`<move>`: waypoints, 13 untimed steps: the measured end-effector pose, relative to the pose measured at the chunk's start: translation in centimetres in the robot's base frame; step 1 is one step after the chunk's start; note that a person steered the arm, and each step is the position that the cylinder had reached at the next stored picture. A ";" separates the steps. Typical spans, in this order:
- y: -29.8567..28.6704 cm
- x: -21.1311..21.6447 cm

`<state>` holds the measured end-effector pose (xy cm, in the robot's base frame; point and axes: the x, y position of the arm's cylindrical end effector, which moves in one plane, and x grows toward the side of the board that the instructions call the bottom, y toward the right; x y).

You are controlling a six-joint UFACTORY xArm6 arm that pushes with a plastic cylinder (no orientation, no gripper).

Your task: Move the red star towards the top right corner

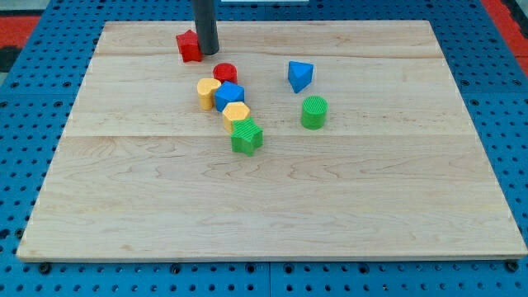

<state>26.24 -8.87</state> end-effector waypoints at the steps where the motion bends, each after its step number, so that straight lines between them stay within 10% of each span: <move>1: 5.6 -1.0; 6: 18.6 -4.5; 9: 1.9 5.7; 11: -7.3 -0.8; 13: 10.5 -1.3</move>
<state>24.95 1.63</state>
